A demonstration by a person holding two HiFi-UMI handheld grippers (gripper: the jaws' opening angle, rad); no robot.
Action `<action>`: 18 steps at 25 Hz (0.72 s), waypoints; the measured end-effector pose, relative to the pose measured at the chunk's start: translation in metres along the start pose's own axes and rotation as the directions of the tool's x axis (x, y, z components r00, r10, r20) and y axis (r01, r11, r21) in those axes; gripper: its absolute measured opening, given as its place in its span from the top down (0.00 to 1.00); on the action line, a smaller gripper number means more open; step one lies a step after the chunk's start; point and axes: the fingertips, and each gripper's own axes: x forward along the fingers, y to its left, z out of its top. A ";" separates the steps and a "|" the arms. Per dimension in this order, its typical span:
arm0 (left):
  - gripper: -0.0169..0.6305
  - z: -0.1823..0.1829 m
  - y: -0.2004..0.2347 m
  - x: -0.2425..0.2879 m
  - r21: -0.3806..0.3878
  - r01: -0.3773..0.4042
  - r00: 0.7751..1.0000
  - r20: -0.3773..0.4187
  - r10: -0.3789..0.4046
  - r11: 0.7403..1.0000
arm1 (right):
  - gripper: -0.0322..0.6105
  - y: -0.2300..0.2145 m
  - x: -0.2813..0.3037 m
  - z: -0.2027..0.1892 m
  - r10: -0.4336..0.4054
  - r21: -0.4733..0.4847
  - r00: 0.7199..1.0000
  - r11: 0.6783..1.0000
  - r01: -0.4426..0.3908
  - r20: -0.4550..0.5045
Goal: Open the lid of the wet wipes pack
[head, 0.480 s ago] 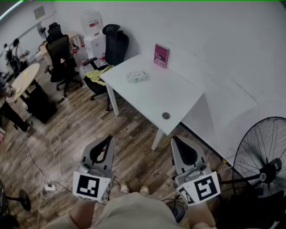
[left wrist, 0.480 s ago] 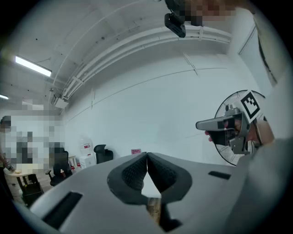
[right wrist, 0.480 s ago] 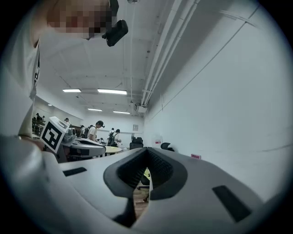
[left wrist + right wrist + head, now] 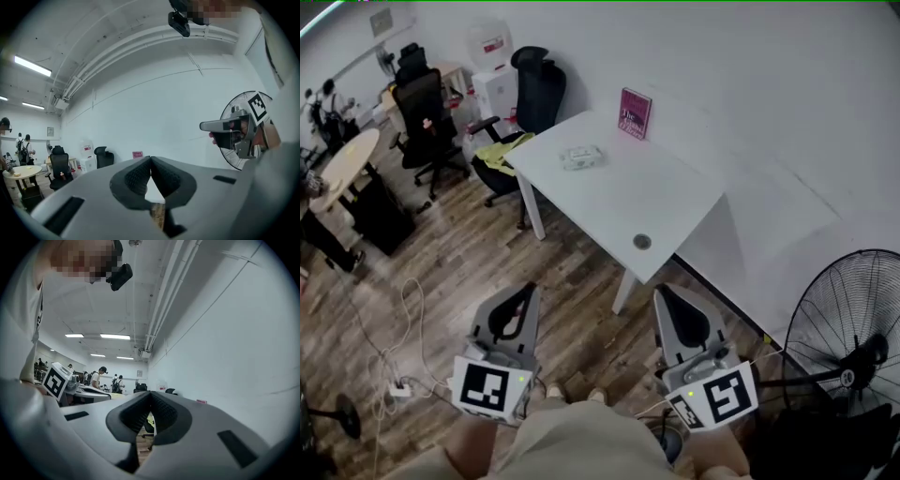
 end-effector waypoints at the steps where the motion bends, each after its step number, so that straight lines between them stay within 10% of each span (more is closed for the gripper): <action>1: 0.94 0.001 -0.002 -0.001 -0.005 -0.001 1.000 0.000 0.001 1.000 | 0.91 -0.001 -0.004 0.004 0.000 0.009 1.000 1.000 0.000 0.024; 5: 0.94 0.005 -0.008 0.001 -0.014 -0.008 1.000 0.007 0.008 1.000 | 0.88 -0.009 -0.017 0.013 -0.024 0.023 0.996 0.999 0.022 0.086; 8: 0.94 0.005 -0.008 0.002 -0.014 -0.016 1.000 0.011 0.016 1.000 | 0.68 -0.013 -0.017 0.005 -0.023 0.029 0.998 0.999 0.022 0.062; 18: 0.94 0.010 0.006 0.002 -0.034 -0.009 0.998 0.062 0.011 0.999 | 0.65 -0.008 0.004 -0.004 0.006 0.011 1.000 1.000 -0.006 0.020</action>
